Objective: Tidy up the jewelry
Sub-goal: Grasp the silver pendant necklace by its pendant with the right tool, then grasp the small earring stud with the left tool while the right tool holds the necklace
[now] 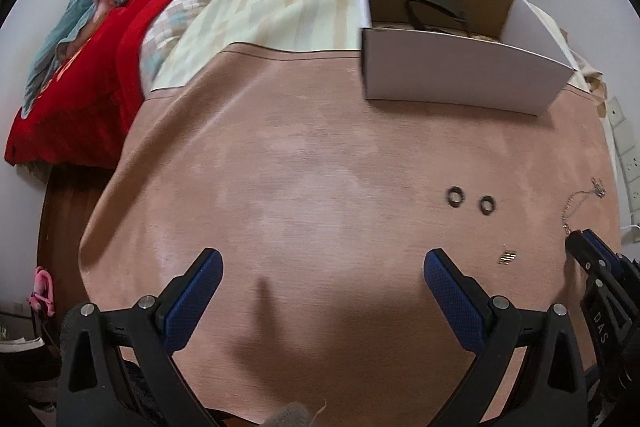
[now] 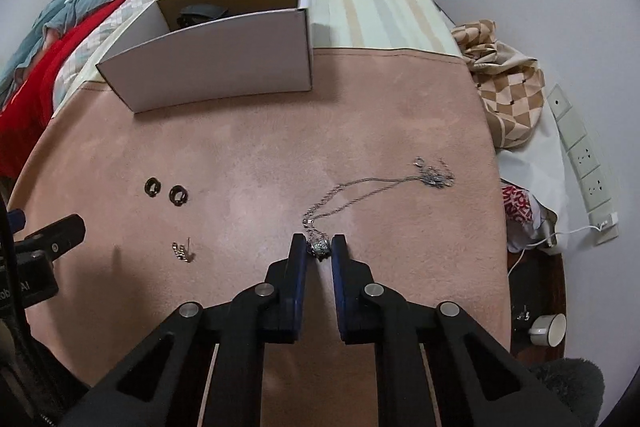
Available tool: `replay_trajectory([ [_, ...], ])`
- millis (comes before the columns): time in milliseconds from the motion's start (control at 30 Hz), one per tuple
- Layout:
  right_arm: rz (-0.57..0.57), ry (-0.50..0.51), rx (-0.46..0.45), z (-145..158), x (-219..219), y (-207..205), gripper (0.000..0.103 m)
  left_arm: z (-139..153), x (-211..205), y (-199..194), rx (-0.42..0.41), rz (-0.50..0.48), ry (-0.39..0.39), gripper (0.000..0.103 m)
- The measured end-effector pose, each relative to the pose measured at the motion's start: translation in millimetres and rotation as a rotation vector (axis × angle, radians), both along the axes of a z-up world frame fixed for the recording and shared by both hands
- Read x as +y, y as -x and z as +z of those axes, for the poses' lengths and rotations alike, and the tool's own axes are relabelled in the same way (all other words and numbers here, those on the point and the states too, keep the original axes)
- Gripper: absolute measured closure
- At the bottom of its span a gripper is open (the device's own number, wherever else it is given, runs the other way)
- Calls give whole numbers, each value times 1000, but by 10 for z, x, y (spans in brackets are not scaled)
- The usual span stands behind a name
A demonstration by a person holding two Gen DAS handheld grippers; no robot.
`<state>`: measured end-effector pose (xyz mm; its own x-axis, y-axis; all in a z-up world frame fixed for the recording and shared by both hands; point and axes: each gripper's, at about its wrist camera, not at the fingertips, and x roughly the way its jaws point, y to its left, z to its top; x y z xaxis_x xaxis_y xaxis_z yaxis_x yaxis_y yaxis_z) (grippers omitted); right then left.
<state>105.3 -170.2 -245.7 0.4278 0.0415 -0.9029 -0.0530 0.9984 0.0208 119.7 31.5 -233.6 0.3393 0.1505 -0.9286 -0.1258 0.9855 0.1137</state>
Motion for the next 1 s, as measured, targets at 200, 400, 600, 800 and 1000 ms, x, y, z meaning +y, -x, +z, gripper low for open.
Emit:
replay_trajectory([
  [200, -63, -38, -22, 132, -286, 74, 90, -14, -272, 15, 6, -57, 65, 0],
  [400, -91, -20, -28, 143, -433, 153, 90, -90, -614, 31, 35, -125, 107, 1],
  [600, -110, -21, -26, 115, -511, 196, 90, -175, -799, 34, 47, -171, 125, 15],
  [800, -112, -9, -31, 122, -524, 213, 90, -209, -878, -23, 42, -208, 122, 49],
  [1000, -118, -4, -32, 129, -523, 221, 90, -177, -903, -14, 22, -242, 113, 84],
])
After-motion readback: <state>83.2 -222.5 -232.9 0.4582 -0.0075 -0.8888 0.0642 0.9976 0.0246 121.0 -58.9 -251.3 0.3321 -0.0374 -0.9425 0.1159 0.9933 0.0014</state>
